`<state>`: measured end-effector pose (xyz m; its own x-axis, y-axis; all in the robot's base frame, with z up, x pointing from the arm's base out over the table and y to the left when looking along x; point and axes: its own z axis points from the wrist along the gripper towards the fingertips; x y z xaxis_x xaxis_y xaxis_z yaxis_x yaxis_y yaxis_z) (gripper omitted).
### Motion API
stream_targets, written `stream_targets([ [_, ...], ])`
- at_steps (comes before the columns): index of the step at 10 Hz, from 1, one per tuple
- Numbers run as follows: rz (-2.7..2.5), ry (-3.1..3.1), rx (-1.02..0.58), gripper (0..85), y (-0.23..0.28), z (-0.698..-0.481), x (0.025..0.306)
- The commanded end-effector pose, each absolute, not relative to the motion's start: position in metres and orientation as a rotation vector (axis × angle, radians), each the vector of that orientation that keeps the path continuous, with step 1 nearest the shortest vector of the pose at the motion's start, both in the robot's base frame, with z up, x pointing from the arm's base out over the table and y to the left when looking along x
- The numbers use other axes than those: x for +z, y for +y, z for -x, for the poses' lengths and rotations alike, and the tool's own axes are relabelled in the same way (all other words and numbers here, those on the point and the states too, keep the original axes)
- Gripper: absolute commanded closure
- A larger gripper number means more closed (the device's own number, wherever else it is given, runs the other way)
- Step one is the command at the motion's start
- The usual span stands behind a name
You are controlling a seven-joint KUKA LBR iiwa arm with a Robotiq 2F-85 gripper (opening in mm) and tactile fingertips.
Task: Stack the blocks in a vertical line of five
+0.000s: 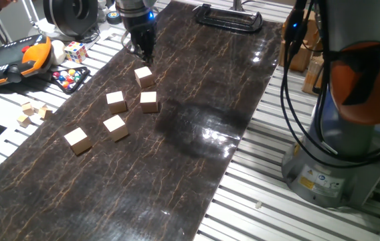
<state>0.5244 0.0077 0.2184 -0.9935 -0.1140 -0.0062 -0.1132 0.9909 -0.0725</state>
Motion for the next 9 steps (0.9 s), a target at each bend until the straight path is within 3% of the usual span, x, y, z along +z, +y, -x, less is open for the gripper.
stream_targets([
  [1, 0.184, 3.124, -0.1, 84.0, 0.008, -0.527, 0.213],
  [9, 0.376, 3.097, -0.05, 84.0, 0.006, -0.546, 0.156],
])
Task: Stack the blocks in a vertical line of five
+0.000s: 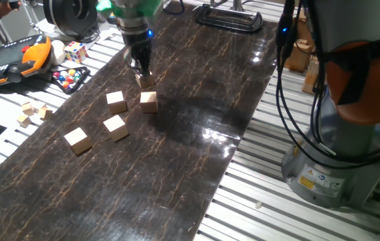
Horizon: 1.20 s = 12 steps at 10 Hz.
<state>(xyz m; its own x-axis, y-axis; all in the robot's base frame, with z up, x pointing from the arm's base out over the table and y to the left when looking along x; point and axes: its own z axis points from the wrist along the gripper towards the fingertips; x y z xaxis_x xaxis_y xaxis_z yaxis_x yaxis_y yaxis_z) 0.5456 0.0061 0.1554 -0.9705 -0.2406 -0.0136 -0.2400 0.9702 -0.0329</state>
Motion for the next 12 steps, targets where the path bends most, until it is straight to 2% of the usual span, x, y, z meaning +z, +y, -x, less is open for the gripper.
stream_targets([
  [1, 0.392, 3.107, -0.043, 84.0, 0.007, -0.546, 0.151],
  [12, 0.492, 3.097, -0.004, 84.0, 0.002, -0.552, 0.103],
])
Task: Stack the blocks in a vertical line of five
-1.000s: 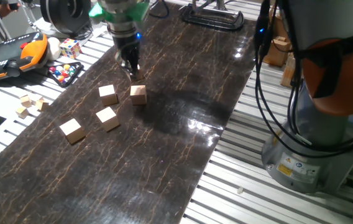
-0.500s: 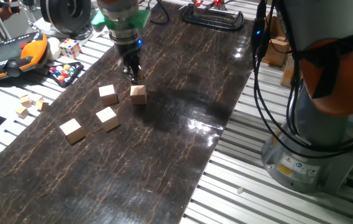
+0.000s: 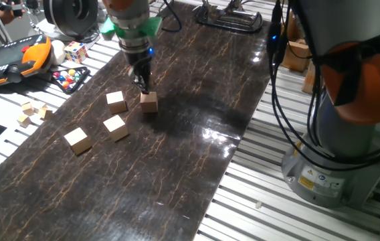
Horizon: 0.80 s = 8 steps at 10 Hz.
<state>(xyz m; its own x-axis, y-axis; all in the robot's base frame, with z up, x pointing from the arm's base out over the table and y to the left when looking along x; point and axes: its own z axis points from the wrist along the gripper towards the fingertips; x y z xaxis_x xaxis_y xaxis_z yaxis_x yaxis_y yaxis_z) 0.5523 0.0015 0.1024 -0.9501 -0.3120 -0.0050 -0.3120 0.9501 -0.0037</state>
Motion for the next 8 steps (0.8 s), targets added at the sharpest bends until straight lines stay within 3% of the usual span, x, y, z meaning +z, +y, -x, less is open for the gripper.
stream_targets([
  [1, 0.499, 3.098, -0.003, 83.3, 0.002, -0.553, 0.102],
  [2, 0.514, 3.1, -0.007, 71.0, 0.002, -0.553, 0.102],
  [3, 0.513, 3.093, -0.016, 45.3, 0.001, -0.553, 0.101],
  [5, 0.479, 3.057, -0.05, 12.7, -0.001, -0.551, 0.098],
  [7, 0.478, 3.042, -0.07, 0.0, -0.002, -0.551, 0.092],
  [8, 0.482, 3.036, -0.083, 0.0, -0.002, -0.552, 0.088],
])
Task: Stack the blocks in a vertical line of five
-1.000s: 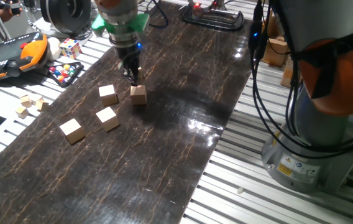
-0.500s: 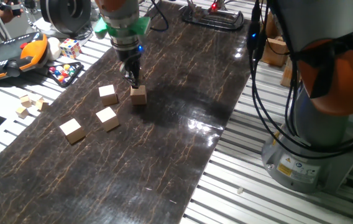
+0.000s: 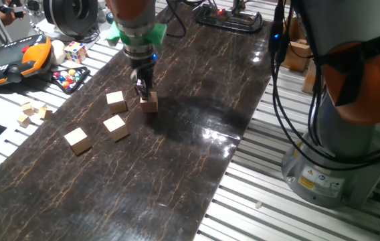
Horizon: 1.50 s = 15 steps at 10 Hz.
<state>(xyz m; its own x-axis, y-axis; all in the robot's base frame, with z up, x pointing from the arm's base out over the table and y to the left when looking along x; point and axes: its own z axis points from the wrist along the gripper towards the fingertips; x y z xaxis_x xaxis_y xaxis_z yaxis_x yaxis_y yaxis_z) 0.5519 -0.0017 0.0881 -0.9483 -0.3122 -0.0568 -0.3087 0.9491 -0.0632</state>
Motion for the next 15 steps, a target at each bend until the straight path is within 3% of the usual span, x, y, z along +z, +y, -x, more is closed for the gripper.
stream_targets([
  [1, 0.503, 3.036, -0.08, 0.0, -0.002, -0.552, 0.085],
  [15, 0.6, 3.059, -0.005, 7.3, -0.004, -0.559, 0.063],
])
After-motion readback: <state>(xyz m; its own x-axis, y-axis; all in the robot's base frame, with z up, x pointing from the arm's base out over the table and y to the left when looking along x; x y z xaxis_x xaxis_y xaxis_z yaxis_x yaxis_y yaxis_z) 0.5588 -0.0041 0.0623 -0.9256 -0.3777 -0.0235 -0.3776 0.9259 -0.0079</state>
